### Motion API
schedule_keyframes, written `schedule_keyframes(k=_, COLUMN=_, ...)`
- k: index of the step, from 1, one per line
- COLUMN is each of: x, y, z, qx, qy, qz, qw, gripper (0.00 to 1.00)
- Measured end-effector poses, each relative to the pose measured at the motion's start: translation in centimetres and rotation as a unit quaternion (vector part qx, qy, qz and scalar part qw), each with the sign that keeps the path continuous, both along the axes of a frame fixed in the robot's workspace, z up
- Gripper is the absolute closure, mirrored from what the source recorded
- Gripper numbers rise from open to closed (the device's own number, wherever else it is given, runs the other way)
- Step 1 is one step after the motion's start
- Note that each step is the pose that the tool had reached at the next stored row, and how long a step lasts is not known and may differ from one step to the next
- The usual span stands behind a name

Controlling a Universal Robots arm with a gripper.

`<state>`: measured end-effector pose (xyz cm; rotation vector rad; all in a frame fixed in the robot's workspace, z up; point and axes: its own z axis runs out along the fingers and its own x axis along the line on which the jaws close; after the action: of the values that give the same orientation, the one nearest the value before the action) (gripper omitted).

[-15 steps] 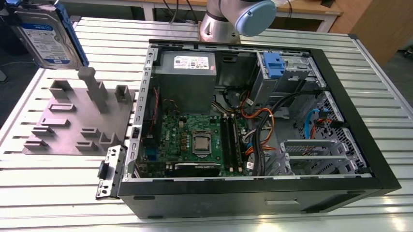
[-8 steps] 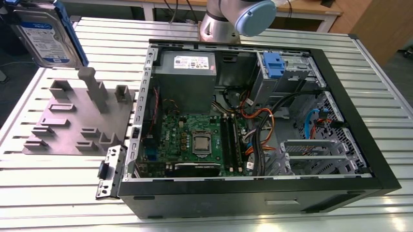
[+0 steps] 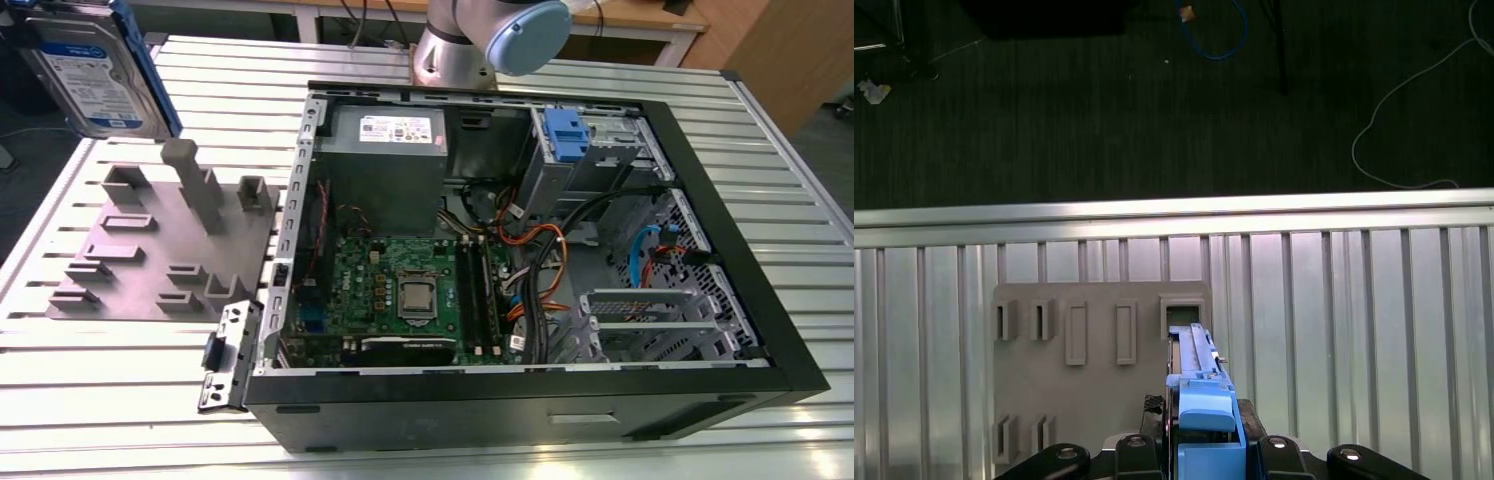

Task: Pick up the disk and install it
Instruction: 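Pick up the disk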

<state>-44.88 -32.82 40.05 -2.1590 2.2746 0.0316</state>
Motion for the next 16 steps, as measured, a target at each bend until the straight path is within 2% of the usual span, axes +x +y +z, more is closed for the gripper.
schedule_keyframes(k=16, x=0.00, y=0.00, z=0.24, qx=0.0000, qy=0.0000, qz=0.000, qw=1.00000, gripper=0.63)
